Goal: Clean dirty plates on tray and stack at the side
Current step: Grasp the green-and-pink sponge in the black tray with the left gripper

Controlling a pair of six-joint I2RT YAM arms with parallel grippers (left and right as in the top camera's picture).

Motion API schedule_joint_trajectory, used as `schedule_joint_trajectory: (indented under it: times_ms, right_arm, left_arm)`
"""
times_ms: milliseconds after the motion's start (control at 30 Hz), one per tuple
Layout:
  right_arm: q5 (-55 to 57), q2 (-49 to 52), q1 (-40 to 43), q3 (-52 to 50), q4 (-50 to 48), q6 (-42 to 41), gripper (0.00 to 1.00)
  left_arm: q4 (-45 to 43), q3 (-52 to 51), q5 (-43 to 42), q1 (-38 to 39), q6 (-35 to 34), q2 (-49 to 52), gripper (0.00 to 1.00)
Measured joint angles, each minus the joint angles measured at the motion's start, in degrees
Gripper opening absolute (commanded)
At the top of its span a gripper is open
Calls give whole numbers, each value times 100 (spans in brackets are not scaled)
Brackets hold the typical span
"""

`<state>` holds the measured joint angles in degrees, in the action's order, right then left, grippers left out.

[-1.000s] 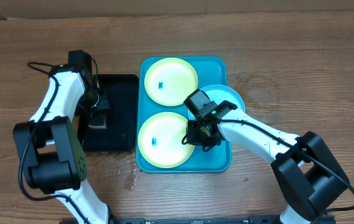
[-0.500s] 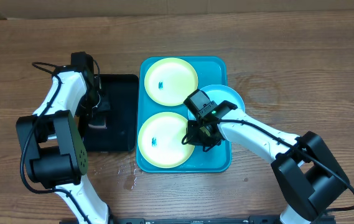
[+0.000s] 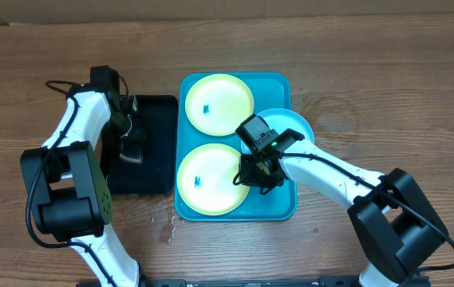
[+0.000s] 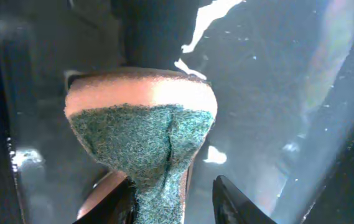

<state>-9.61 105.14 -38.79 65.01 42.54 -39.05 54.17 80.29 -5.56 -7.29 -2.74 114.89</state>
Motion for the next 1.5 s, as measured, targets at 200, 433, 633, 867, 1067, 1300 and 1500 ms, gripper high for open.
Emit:
schedule_joint_trajectory:
  times_ms: [200,433,633,867,1067,1300,1500]
  right_arm:
    - [0,0,0,0,-2,2,16]
    - [0,0,0,0,0,2,17]
    - [0,2,0,0,-7,4,17]
    - [0,4,0,0,-4,4,17]
    - [2,4,0,0,-2,4,17]
    - [0,4,0,0,-2,4,18]
    - [2,4,0,0,0,2,10]
  left_arm:
    - [138,111,50,0,0,0,38]
    - [177,227,197,0,0,0,30]
    - [177,227,380,0,22,0,33]
    - [138,136,435,0,28,0,22]
    - [107,127,455,0,39,0,26]
    - [-129,-107,455,0,39,0,4]
    - [310,109,382,0,85,0,4]
